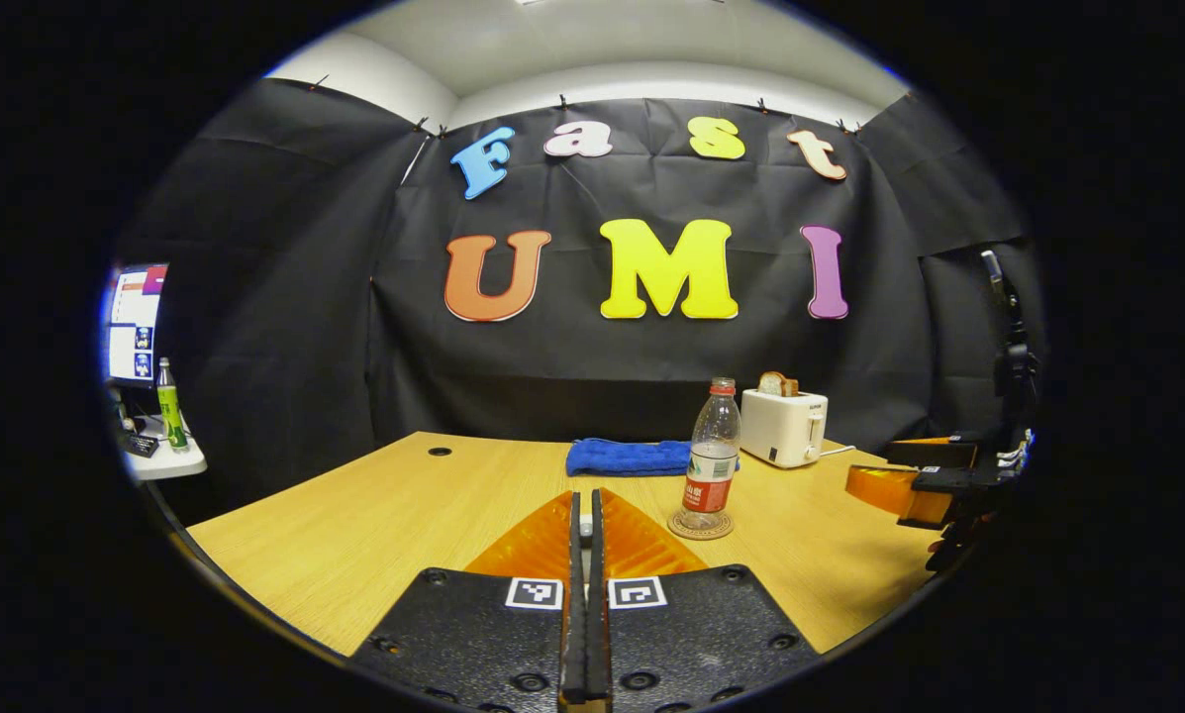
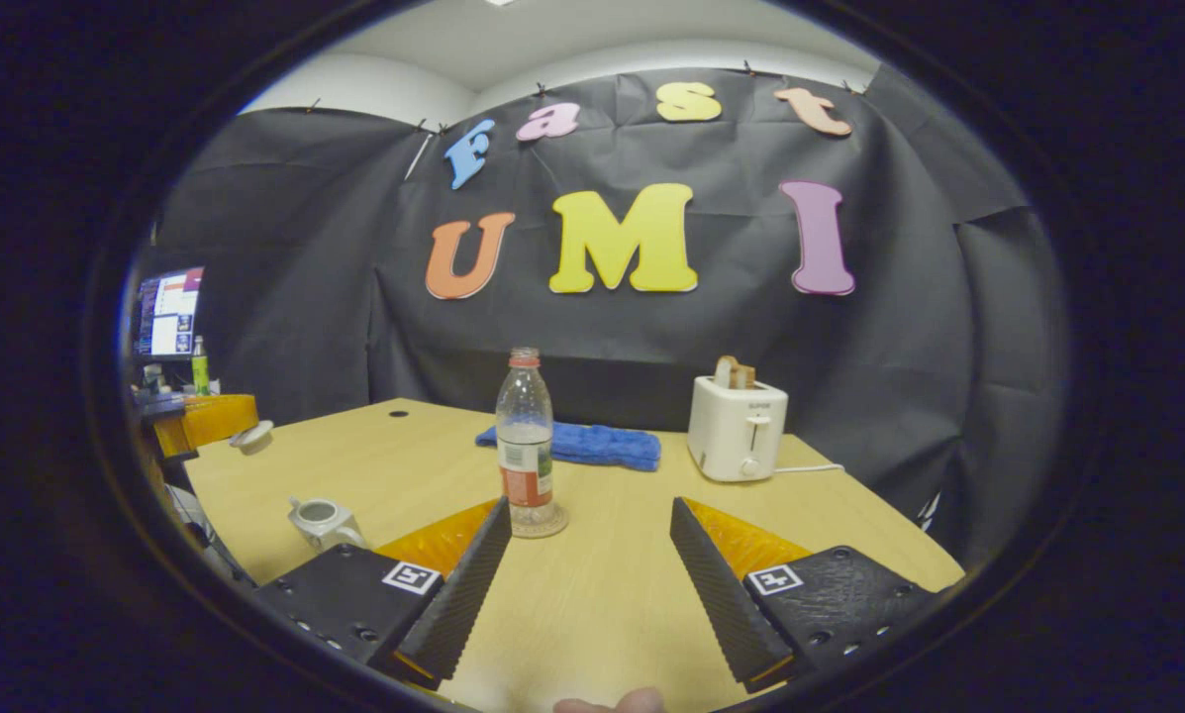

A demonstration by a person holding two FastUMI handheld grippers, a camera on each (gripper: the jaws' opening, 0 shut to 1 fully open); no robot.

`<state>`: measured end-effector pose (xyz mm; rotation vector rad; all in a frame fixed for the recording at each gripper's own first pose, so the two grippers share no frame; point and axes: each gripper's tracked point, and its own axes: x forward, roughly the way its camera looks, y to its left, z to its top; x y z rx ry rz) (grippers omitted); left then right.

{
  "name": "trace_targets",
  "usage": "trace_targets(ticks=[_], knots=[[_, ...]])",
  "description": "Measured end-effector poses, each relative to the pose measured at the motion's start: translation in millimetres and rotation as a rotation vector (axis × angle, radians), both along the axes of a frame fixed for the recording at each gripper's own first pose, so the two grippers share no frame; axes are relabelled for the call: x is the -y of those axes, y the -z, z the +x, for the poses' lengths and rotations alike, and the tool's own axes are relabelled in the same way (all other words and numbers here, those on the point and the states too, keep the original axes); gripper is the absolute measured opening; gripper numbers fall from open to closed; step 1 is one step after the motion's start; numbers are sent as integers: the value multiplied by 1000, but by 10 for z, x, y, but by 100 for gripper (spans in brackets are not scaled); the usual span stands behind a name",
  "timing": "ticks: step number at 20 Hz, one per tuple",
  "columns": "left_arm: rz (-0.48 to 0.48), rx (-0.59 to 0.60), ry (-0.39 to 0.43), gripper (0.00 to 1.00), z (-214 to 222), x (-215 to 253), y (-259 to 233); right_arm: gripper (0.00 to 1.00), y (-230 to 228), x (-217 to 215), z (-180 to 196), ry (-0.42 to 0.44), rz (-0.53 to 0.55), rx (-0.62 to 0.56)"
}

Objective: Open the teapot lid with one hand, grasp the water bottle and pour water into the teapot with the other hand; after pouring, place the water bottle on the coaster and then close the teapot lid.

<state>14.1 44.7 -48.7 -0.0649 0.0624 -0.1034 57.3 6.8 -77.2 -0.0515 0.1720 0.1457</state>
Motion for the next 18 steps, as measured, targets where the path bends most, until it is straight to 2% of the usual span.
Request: trace_targets(ticks=[4, 9, 10, 11, 18], knots=[[-5, -25, 19, 3, 130, 96, 166, 96, -27, 346, -133, 81, -43, 60], [-17, -75, 31, 3, 212, 193, 429, 96, 62, 563, -243, 124, -31, 46], [-19, -82, 32, 0, 230, 212, 461, 95, 78, 594, -256, 130, -32, 42], [-23, -88, 34, 3, 235, 229, 489, 96, 100, 623, -261, 134, -32, 38], [-38, -121, 33, 3, 254, 244, 613, 96, 215, 647, -288, 134, -36, 9]])
